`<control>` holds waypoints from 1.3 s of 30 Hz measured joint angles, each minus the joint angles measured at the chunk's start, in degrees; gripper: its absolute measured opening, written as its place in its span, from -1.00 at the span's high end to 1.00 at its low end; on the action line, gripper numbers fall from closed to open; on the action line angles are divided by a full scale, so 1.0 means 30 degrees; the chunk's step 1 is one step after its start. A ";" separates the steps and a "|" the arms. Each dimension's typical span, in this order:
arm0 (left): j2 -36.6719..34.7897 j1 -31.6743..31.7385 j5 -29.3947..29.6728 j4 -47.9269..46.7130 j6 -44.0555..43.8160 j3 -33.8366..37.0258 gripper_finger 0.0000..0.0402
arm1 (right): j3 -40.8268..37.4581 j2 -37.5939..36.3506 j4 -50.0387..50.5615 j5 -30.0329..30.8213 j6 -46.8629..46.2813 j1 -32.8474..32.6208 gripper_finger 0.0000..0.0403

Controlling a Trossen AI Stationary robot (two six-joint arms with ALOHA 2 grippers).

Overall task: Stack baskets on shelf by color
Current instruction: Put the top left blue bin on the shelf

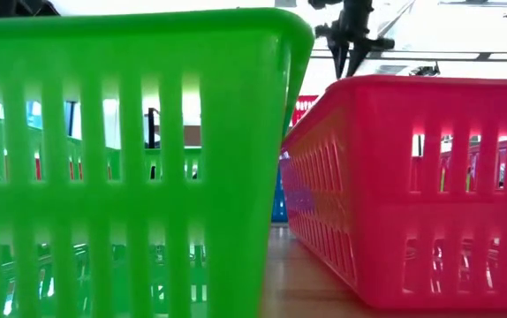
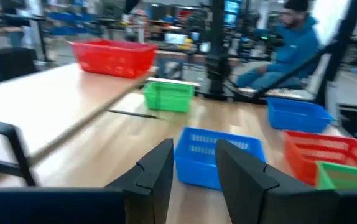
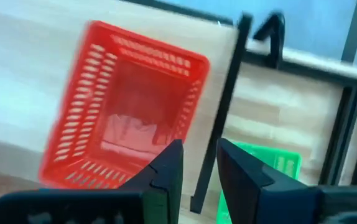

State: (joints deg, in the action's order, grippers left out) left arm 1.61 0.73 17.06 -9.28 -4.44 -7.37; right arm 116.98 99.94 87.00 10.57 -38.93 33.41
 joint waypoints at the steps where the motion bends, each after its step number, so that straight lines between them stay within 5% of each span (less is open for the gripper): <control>1: 0.0146 0.0000 0.0384 0.0026 0.0034 -0.0247 0.44 | 0.0432 0.0000 0.0182 0.0321 0.0153 -0.0274 0.57; 10: 0.3147 0.0003 0.5888 -0.4884 -0.3373 -0.3490 0.44 | 0.3280 -0.0022 0.0804 0.1505 0.2165 -0.2575 0.57; 16: 0.5563 0.0602 0.7120 -0.7324 -0.7229 -0.6067 0.44 | 0.3536 -0.0022 0.1008 0.1980 0.3471 -0.3558 0.57; 29: 1.1199 0.4662 0.4574 -1.1869 -0.9729 -1.1736 0.44 | 0.3536 -0.0015 0.1007 0.2840 0.4480 -0.4548 0.57; 39: 1.4302 0.8169 0.2086 -1.6545 -1.2749 -1.2402 0.44 | 0.3536 -0.0015 0.1004 0.2726 0.4831 -0.4569 0.57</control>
State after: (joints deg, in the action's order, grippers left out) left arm 44.52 25.24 23.32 -58.91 -42.69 -44.58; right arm 127.59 99.90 90.02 18.75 -24.43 19.70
